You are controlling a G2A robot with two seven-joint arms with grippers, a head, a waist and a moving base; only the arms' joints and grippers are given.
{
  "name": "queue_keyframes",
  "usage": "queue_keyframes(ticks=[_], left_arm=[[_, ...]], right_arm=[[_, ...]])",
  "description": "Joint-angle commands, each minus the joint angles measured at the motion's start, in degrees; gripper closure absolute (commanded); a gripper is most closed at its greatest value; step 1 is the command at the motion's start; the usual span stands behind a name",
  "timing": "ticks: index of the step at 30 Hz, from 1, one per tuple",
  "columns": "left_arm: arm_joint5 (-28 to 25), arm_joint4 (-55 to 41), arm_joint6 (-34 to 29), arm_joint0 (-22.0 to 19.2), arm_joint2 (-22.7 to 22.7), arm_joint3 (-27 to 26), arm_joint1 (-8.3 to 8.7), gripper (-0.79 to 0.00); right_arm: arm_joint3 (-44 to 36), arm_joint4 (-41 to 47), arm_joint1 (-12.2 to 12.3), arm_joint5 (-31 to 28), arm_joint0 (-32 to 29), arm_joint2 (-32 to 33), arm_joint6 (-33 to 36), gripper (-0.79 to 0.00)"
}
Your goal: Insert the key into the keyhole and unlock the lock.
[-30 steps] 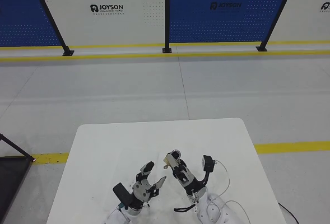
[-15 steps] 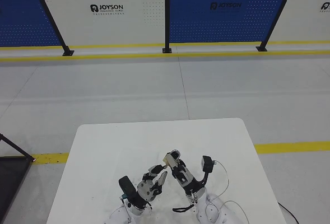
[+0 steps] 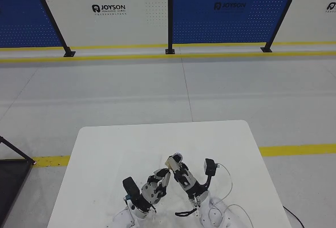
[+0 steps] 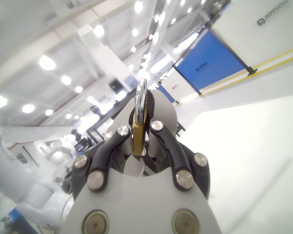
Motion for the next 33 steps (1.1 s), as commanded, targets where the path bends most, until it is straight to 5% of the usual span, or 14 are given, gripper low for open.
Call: queue_keyframes(ticks=[1,5,16,33], left_arm=[[0.2,-0.2,0.0,0.0,0.0,0.1,-0.02,-0.142],[0.4,-0.1,-0.1,-0.1,0.1,0.1,-0.02,0.0],[3.4,2.0,0.8,0.1,0.0,-0.2,0.09,0.0],[15.1,8.8,2.8,0.5,-0.6,-0.4,0.21,0.0]], right_arm=[[0.1,0.0,0.0,0.1,0.0,-0.1,0.1,0.0],[0.1,0.1,0.0,0.1,0.1,-0.1,0.2,0.0],[0.1,0.0,-0.1,0.1,0.1,-0.1,0.2,0.0],[-0.1,0.0,-0.1,0.7,0.0,-0.1,0.7,0.0]])
